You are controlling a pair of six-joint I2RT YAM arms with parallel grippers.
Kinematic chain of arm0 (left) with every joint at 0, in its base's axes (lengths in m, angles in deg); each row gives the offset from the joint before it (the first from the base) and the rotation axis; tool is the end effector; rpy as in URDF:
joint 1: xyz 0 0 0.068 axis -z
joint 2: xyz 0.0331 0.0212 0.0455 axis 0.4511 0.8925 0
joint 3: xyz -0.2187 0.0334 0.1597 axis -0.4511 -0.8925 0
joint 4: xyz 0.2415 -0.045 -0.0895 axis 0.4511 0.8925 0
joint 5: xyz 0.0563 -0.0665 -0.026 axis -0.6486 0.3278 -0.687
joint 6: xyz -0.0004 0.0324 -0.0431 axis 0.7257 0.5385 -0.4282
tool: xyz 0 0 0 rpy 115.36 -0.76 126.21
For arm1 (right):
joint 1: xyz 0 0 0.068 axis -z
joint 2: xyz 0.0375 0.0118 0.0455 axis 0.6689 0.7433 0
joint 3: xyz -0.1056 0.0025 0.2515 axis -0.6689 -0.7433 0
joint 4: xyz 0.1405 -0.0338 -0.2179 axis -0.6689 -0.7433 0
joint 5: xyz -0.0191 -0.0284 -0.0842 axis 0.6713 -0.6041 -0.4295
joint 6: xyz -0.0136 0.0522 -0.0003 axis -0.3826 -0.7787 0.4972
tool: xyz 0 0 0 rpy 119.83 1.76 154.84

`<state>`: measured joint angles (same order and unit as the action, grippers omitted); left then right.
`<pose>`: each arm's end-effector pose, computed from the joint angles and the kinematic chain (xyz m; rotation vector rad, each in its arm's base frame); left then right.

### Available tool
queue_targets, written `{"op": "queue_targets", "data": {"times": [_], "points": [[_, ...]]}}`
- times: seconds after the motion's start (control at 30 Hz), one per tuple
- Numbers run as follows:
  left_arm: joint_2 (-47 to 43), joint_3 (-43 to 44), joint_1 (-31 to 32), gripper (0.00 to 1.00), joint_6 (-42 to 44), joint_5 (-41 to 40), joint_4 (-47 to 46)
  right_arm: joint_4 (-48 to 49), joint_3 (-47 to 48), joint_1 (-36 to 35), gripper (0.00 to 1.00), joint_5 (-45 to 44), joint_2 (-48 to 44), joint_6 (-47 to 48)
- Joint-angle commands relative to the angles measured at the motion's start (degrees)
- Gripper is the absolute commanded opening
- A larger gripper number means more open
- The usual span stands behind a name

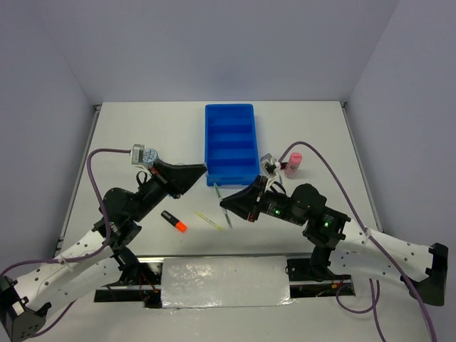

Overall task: Sort the stationery into containers
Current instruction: Close the pen cap on the pen.

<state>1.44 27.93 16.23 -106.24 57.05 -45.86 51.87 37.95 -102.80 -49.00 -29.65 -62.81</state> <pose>0.1180 -0.1132 0.3511 -0.0867 1.2625 -1.5530 0.0860 0.1636 0.3345 -0.5408 1.5774 1.3599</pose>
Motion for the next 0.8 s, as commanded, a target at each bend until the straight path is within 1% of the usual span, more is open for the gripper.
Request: {"op": "queue_targets", "data": {"times": [0.0,0.77], "points": [[-0.2,0.3,0.0,0.0,-1.1,-1.0,-5.9,4.3,3.5,-1.1,0.0,-3.2,1.6,0.5],[-0.2,-2.1,0.0,0.0,-2.6,-1.3,-7.4,7.2,4.4,-1.5,0.0,-4.3,6.3,0.3]]}}
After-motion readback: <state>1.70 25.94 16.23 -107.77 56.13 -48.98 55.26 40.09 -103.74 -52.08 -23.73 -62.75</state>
